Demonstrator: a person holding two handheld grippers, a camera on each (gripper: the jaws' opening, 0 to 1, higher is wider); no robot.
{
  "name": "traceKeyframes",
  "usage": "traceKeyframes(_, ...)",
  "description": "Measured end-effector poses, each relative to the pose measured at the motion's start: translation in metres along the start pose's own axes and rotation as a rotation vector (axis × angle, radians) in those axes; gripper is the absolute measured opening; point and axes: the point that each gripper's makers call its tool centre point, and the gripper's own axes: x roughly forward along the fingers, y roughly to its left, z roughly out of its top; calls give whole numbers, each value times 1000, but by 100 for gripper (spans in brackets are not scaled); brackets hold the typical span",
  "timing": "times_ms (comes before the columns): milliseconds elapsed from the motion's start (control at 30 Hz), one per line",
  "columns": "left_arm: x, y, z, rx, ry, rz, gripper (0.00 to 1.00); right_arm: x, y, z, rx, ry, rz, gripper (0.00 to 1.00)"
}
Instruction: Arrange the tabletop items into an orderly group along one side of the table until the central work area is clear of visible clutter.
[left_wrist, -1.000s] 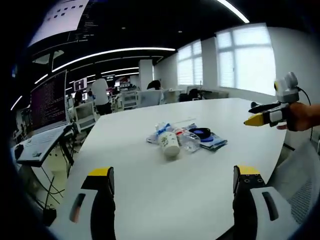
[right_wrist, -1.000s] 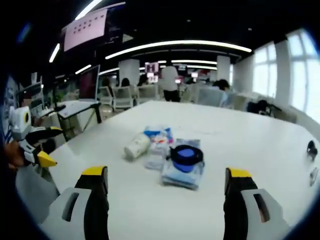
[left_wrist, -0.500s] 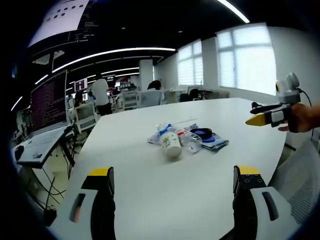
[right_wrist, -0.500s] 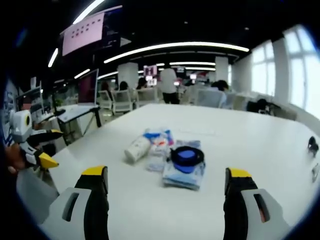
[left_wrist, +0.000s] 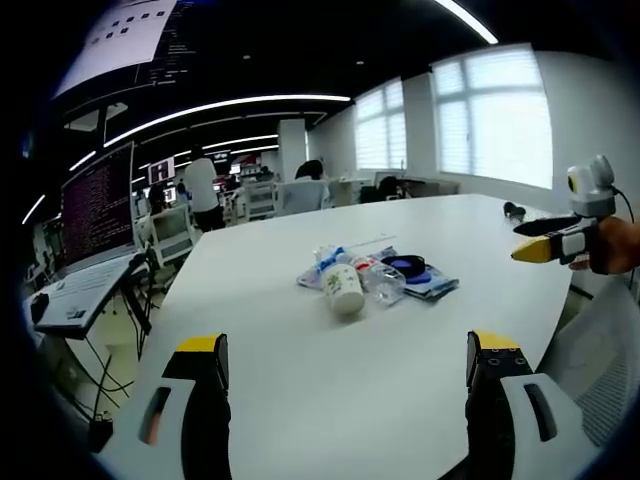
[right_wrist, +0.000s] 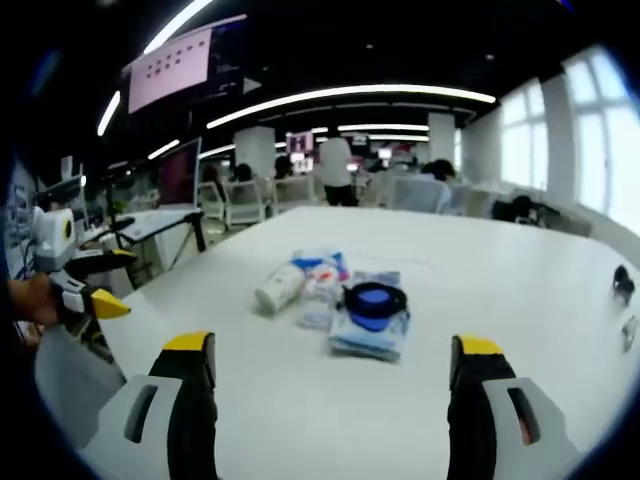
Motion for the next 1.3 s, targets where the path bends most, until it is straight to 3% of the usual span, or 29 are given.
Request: traceKeyframes(1300, 2, -1, -7, -14, 24, -2, 99, 4, -8, -6, 31, 29, -10, 93)
